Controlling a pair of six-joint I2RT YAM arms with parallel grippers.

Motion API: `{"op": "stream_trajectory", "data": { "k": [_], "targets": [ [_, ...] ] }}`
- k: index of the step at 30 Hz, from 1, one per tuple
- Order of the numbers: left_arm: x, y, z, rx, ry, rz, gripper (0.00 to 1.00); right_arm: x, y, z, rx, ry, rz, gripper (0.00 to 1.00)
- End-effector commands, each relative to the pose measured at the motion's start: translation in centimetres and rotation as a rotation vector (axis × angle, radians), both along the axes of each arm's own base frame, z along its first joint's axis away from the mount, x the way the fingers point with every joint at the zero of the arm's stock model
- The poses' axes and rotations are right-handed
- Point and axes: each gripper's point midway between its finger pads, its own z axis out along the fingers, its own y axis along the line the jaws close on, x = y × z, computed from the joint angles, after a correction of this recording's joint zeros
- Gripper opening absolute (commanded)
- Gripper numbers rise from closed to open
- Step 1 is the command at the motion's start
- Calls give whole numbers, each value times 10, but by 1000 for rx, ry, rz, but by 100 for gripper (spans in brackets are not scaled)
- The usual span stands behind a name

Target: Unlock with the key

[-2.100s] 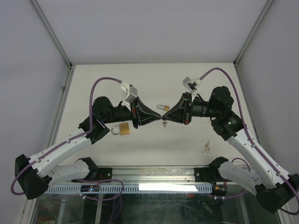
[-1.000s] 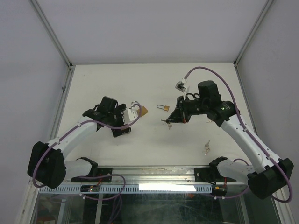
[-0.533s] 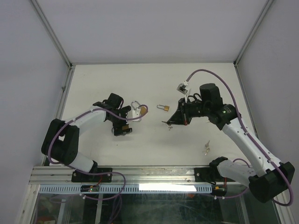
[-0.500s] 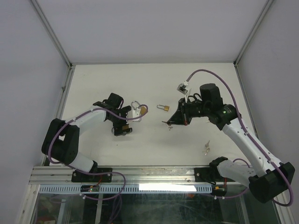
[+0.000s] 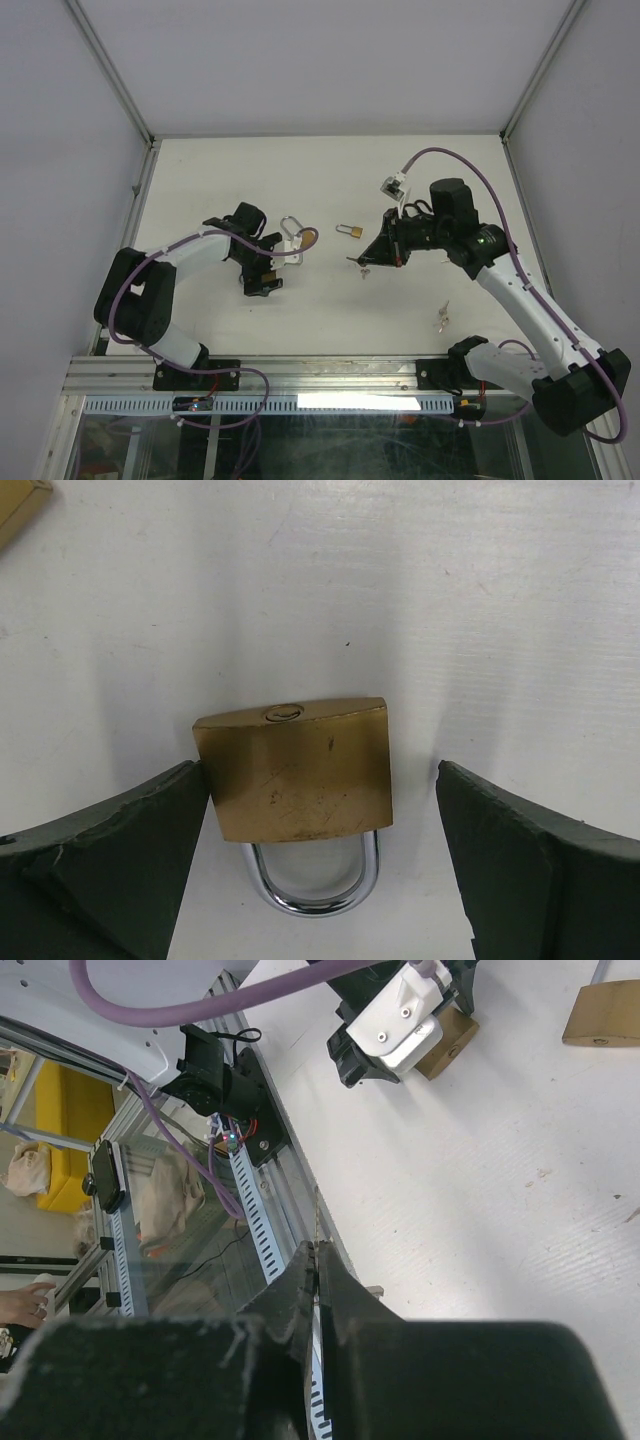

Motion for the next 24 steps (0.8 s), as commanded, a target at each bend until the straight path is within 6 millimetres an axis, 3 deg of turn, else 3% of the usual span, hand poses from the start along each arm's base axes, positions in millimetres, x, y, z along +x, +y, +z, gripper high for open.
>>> {"op": "stream_trajectory", "data": {
  "k": [1, 9, 15, 18, 23, 24],
  "targets": [
    [7, -1, -5, -14, -39, 10, 99, 3, 4, 11, 42, -30, 16, 0],
    [7, 1, -15, -16, -88, -29, 99, 5, 4, 17, 47, -35, 10, 0],
    [-3, -3, -14, -29, -3, -39, 62, 4, 3, 19, 50, -36, 8, 0],
    [-9, -11, -6, -75, 23, -58, 43, 3, 3, 17, 46, -25, 5, 0],
    [-7, -22, 15, -140, 1, -72, 3, 1, 1, 13, 30, 5, -1, 0],
    [-4, -26, 23, -166, -26, -86, 0, 1, 0, 13, 27, 9, -5, 0]
  ]
}}
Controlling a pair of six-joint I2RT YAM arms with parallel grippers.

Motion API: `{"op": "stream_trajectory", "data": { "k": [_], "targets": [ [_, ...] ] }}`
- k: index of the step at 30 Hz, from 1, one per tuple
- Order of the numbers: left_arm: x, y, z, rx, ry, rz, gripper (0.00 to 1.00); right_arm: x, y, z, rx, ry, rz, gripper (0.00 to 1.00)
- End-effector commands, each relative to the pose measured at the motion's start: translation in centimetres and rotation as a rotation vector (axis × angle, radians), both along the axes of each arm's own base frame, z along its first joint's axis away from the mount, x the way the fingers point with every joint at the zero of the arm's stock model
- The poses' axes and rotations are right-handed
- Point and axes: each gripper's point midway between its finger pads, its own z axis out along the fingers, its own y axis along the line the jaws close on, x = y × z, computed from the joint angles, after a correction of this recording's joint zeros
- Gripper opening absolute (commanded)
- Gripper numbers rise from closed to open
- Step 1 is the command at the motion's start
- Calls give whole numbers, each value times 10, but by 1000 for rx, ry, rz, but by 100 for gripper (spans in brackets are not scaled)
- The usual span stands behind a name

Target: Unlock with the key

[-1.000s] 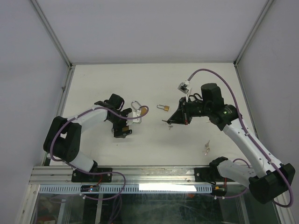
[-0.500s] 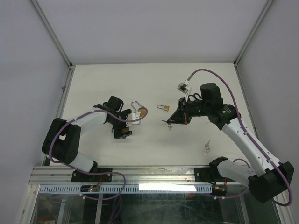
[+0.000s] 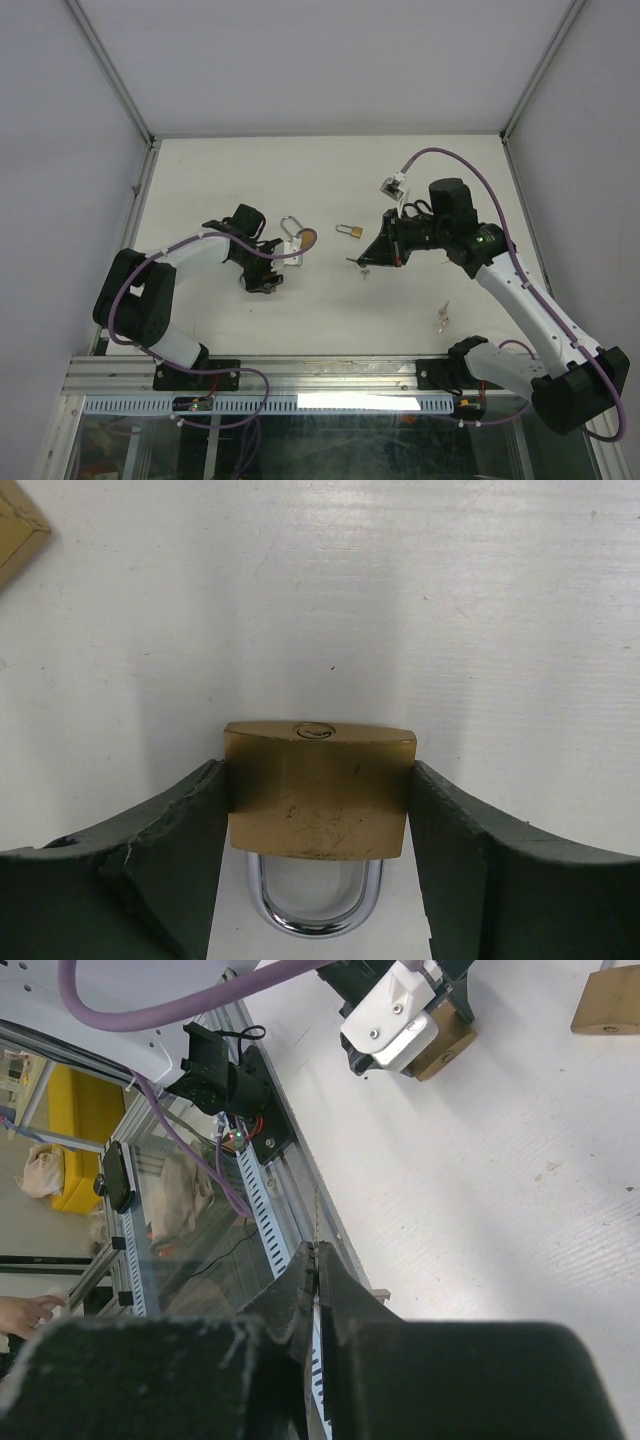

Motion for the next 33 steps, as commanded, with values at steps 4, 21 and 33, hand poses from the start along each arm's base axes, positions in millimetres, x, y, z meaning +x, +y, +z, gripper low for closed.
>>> {"op": "stream_trajectory", "data": {
  "k": [4, 21, 33],
  "targets": [
    [26, -43, 101, -298, -282, -72, 0, 4, 1, 18, 19, 31, -31, 0],
    [-8, -128, 327, -594, -1145, -306, 0, 16, 31, 56, -72, -40, -110, 0],
    [-21, -144, 335, -644, -1122, -317, 0, 26, 35, 62, -40, -73, -153, 0]
  ]
}}
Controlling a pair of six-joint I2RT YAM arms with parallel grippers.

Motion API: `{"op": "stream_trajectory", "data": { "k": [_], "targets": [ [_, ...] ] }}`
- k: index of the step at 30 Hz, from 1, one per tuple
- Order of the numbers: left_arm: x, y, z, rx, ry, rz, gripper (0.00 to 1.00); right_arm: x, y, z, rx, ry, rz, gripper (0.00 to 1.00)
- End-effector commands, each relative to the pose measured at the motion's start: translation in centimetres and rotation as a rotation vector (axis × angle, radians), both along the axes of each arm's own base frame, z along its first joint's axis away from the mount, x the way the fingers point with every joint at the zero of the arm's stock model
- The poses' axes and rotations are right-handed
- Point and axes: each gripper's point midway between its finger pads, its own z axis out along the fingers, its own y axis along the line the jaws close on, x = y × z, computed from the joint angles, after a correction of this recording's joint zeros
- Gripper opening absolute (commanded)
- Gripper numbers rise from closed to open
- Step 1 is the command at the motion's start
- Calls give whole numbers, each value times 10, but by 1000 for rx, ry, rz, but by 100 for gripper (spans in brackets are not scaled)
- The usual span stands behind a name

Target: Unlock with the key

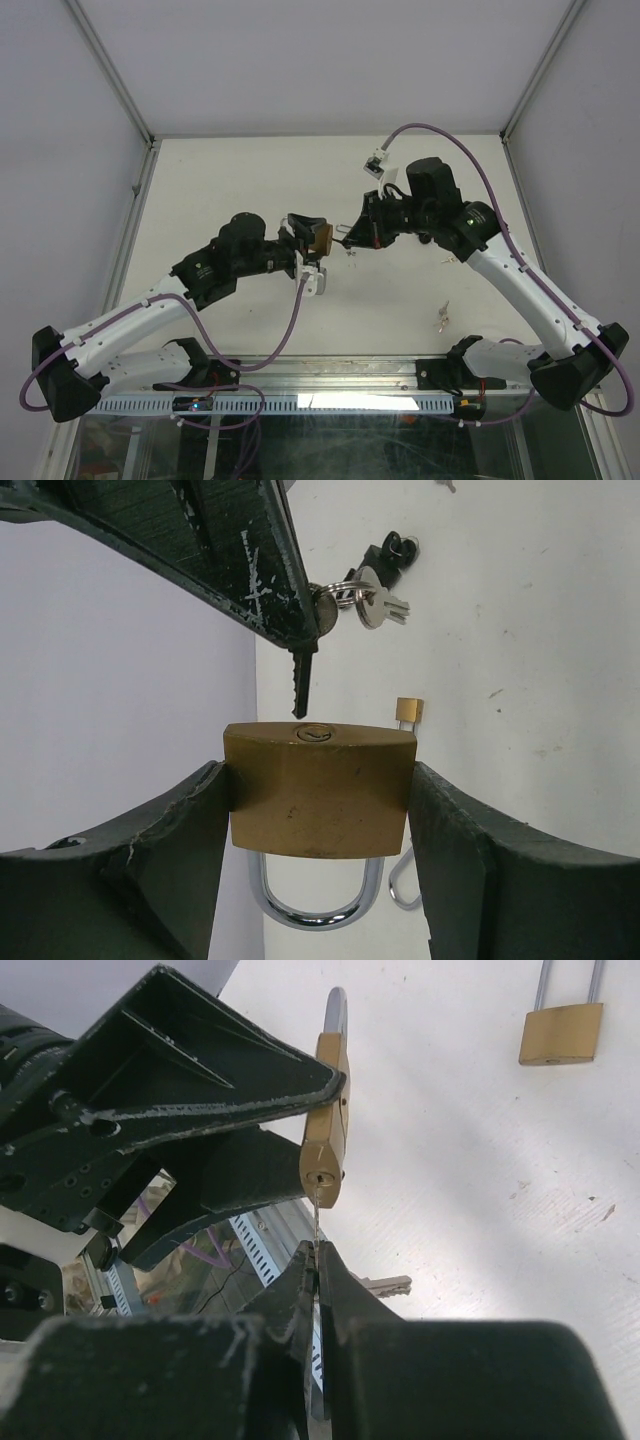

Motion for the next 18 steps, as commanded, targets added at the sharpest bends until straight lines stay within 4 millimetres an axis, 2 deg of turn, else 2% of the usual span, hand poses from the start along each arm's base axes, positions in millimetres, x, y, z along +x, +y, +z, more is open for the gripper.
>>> {"op": "stream_trajectory", "data": {
  "k": [1, 18],
  "targets": [
    [4, -9, 82, -182, -190, -6, 0, 5, 7, 28, 80, -80, -3, 0],
    [13, -12, 91, -226, -203, 51, 0, 13, 7, 15, 62, -69, -45, 0]
  ]
}}
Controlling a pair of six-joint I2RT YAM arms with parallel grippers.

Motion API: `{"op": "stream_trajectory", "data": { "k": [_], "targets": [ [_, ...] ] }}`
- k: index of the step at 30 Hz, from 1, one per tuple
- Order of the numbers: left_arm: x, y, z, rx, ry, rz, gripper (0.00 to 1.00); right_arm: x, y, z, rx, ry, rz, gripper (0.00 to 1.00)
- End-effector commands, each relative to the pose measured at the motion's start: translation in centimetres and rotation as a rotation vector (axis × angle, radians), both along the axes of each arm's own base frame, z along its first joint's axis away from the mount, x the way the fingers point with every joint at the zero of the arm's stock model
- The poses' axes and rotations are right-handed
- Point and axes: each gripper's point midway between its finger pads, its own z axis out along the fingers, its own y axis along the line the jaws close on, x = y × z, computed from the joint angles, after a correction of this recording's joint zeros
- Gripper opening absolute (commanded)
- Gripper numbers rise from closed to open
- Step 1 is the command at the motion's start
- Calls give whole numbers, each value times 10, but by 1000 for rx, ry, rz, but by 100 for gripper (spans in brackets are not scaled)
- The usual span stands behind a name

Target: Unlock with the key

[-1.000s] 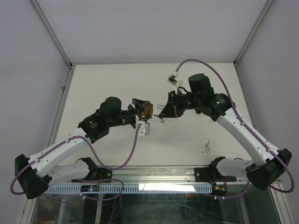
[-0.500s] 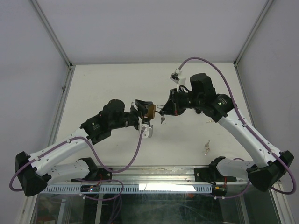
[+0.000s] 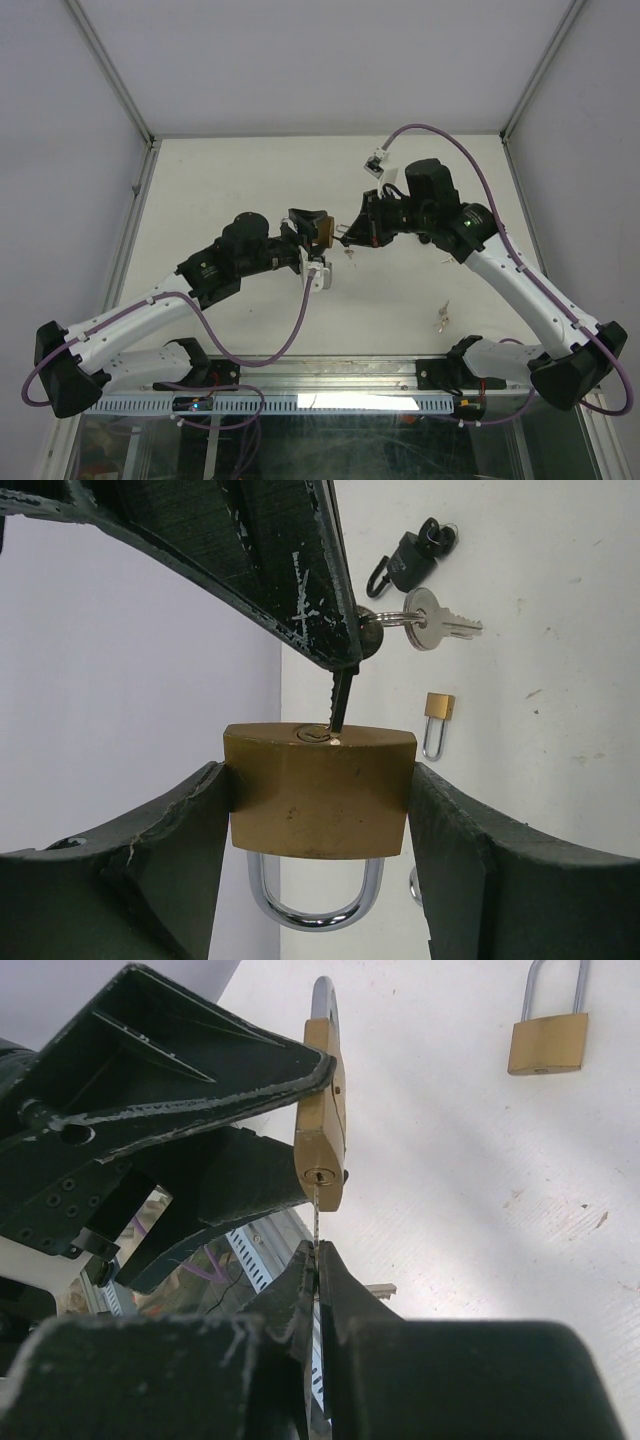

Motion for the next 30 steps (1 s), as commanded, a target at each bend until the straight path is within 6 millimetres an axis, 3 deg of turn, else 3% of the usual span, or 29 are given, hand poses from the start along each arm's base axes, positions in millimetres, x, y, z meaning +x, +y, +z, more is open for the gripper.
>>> {"op": "stream_trajectory", "data": {
  "k": [1, 30],
  "targets": [
    [1, -8, 87, -206, -174, -7, 0, 6, 5, 18, 56, -60, -13, 0],
    [-7, -14, 85, -199, -189, -32, 0, 14, 0, 26, 79, -111, -62, 0]
  ]
}}
